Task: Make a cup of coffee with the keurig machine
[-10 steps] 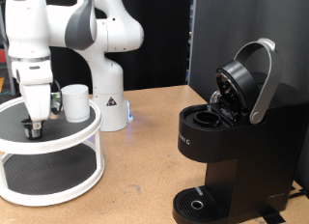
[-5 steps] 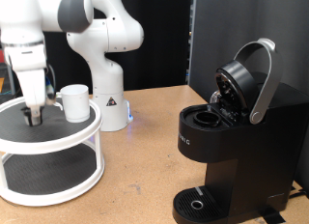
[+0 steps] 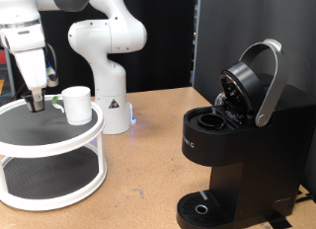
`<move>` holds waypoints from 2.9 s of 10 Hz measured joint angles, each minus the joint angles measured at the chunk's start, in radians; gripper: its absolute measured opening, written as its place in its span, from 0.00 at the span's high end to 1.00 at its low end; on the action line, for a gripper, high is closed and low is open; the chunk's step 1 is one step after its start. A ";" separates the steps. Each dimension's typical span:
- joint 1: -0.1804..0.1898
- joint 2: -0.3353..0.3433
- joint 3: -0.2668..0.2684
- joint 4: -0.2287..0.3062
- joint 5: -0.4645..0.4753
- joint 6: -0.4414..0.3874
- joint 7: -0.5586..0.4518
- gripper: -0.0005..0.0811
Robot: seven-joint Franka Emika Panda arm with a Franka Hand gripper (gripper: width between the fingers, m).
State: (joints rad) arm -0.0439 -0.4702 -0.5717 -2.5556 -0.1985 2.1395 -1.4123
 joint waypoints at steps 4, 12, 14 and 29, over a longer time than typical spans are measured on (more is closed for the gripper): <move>0.071 -0.002 0.015 0.013 0.306 -0.059 0.144 0.41; 0.202 0.005 0.048 0.023 0.565 -0.084 0.202 0.41; 0.243 0.006 0.070 0.029 0.581 -0.051 0.195 0.41; 0.370 0.079 0.168 0.067 0.754 0.085 0.237 0.41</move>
State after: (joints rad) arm 0.3256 -0.3910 -0.4033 -2.4884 0.5552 2.2244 -1.1757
